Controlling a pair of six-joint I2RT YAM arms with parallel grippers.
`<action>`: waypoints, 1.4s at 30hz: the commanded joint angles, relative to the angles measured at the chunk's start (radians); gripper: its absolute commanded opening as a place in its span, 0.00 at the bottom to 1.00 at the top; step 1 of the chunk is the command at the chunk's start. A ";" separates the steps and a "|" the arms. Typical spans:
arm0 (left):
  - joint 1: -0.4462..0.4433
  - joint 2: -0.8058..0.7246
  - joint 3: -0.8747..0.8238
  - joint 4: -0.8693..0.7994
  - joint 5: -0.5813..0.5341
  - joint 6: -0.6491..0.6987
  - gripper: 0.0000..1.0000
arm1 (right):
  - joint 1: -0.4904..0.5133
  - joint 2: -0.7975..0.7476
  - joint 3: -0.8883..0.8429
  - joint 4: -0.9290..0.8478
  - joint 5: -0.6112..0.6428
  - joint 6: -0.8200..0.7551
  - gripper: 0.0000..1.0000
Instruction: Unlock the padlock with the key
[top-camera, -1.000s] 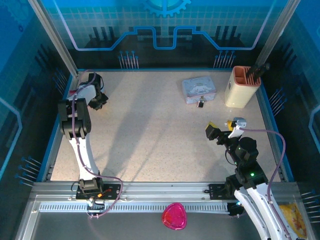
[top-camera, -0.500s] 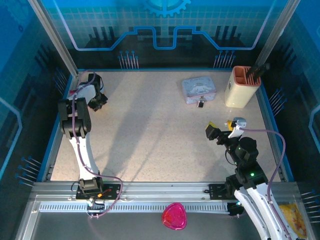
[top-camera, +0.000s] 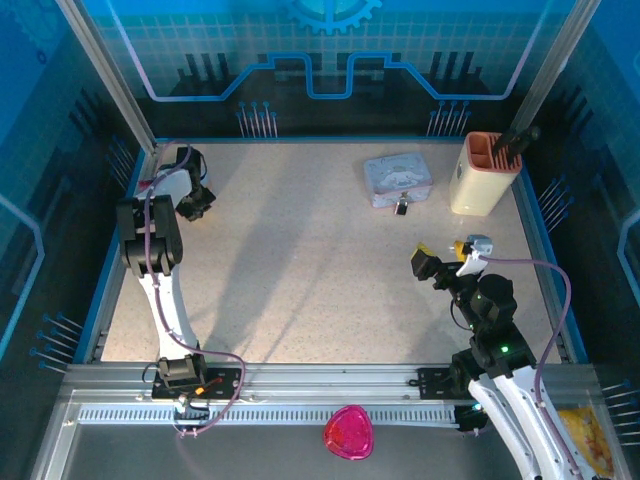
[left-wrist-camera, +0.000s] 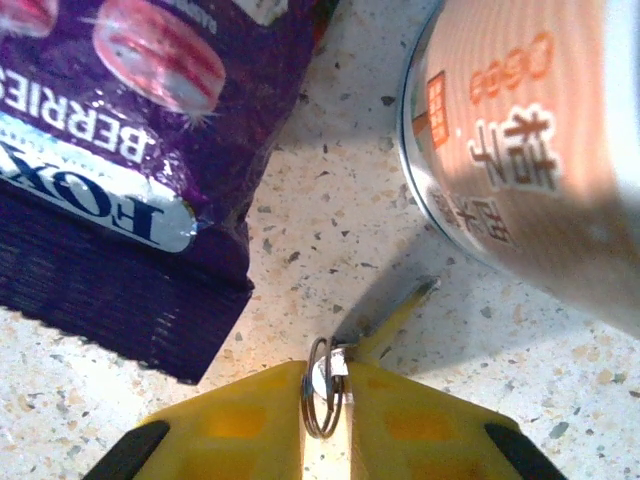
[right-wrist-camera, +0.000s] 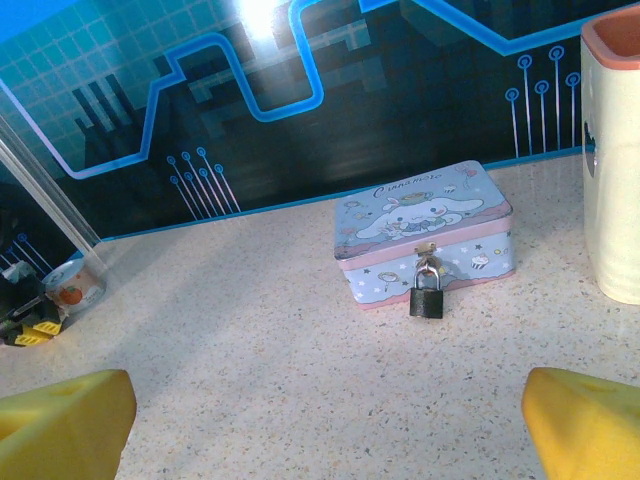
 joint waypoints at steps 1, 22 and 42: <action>0.014 -0.046 -0.063 0.033 0.025 0.004 0.10 | -0.009 -0.007 -0.007 0.011 -0.005 0.010 1.00; -0.295 -0.996 -1.004 0.869 0.516 -0.253 0.00 | 0.006 0.195 0.038 0.055 -0.178 0.220 0.95; -0.963 -0.930 -1.010 1.306 0.405 -0.468 0.00 | 0.644 0.351 0.081 0.260 0.183 0.669 0.76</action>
